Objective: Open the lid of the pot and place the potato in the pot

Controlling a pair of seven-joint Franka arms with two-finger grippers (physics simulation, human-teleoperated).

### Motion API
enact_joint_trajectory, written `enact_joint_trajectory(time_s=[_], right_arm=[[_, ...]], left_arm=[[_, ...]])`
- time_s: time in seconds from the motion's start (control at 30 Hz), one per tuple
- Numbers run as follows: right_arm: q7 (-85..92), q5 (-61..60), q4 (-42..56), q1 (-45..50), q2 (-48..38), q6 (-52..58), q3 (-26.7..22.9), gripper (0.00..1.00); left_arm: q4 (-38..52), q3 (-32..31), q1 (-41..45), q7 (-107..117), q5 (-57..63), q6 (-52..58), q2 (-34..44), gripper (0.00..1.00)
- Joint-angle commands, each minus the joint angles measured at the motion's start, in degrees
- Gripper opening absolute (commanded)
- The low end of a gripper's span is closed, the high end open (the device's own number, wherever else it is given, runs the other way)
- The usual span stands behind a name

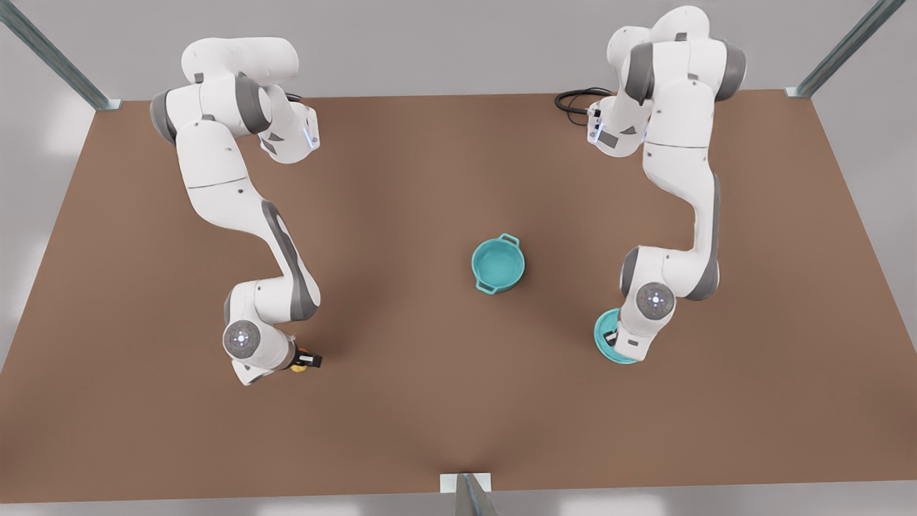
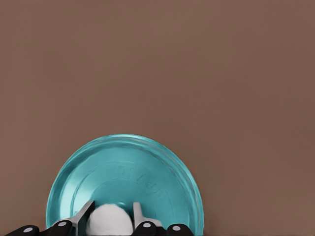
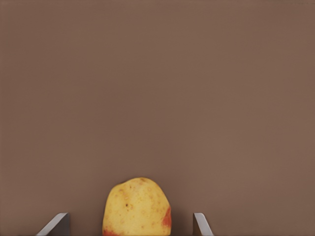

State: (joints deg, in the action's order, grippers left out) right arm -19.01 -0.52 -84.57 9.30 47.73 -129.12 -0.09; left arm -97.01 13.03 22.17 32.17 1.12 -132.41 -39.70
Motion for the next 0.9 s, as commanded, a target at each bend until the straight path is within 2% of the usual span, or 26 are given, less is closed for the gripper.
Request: enact_joint_trajectory(time_s=[0.0, 0.03, 0.07, 0.17, 0.3, 0.33, 0.37, 0.4, 0.47, 0.57, 0.6, 0.63, 0.67, 0.73, 0.87], right_arm=[[1.0, -0.1, 0.0, 0.0, 0.0, -1.4, 0.0, 0.92], [1.0, -0.1, 0.0, 0.0, 0.1, -1.4, 0.0, 0.91], [1.0, 0.0, 0.1, 0.0, 0.2, -1.4, 0.0, 0.91], [1.0, 0.0, 0.4, -0.1, 0.3, -1.4, 0.0, 0.88], [1.5, 0.1, 0.5, -0.5, 0.5, -1.4, 0.0, 0.83], [1.5, 0.1, 0.5, -0.5, 0.8, -1.4, 0.0, 0.83], [1.9, 0.1, 0.6, -0.5, 0.9, -1.4, 0.0, 0.83], [1.9, 0.1, 0.6, -0.5, 0.9, -1.4, 0.0, 0.83], [1.9, 0.0, 0.6, -0.5, 0.9, -1.5, 0.0, 0.83], [1.7, -0.1, 0.6, -0.5, 1.0, -1.4, 0.2, 0.8], [1.5, -0.1, 0.6, -0.5, 1.0, -1.4, 0.3, 0.78], [1.5, -0.8, 0.6, -0.4, 1.0, -1.4, 0.5, 0.78], [1.5, -1.2, 0.6, -0.4, 1.0, -1.4, 0.5, 0.78], [1.4, -1.3, 0.6, -0.4, 1.0, -1.4, 0.8, 0.77], [2.3, -1.2, 0.6, -0.5, 0.9, -1.1, 0.8, 0.58]], left_arm=[[0.5, -0.1, -0.4, -33.6, -2.9, -5.5, -1.4, 0.4], [0.5, -0.1, -0.4, -33.6, -4.5, -5.6, -1.5, 0.4], [2.1, -0.1, -0.5, -33.4, -4.7, -5.4, -1.5, 0.98], [3.7, -0.2, -1.4, -33.3, -7.4, -4.4, -1.8, 1.0], [16.4, 0.0, -7.9, -33.5, -18.3, 18.6, -0.9, 1.0], [16.5, 0.3, -8.5, -37.1, -17.8, 23.4, 3.1, 1.0], [16.4, 3.9, -8.6, -41.1, -17.6, 35.6, 12.4, 1.0], [15.8, 5.3, -8.5, -40.8, -17.0, 41.7, 20.4, 1.0], [1.9, 3.8, -6.2, -37.4, -10.6, 35.4, 33.6, 1.0], [8.1, 4.3, -7.3, -35.7, -13.2, 37.7, 30.4, 1.0], [9.2, 3.5, -10.6, -36.5, -13.6, 37.7, 29.2, 1.0], [9.9, -7.9, -18.4, -36.5, -12.7, 37.7, 29.0, 1.0], [6.2, -8.8, -18.4, -36.1, -12.7, 38.3, 31.0, 1.0], [6.1, -8.9, -18.4, -34.6, -12.7, 37.7, 31.3, 1.0], [6.1, -8.9, -18.5, -34.2, -9.8, 41.3, 31.6, 1.0]])
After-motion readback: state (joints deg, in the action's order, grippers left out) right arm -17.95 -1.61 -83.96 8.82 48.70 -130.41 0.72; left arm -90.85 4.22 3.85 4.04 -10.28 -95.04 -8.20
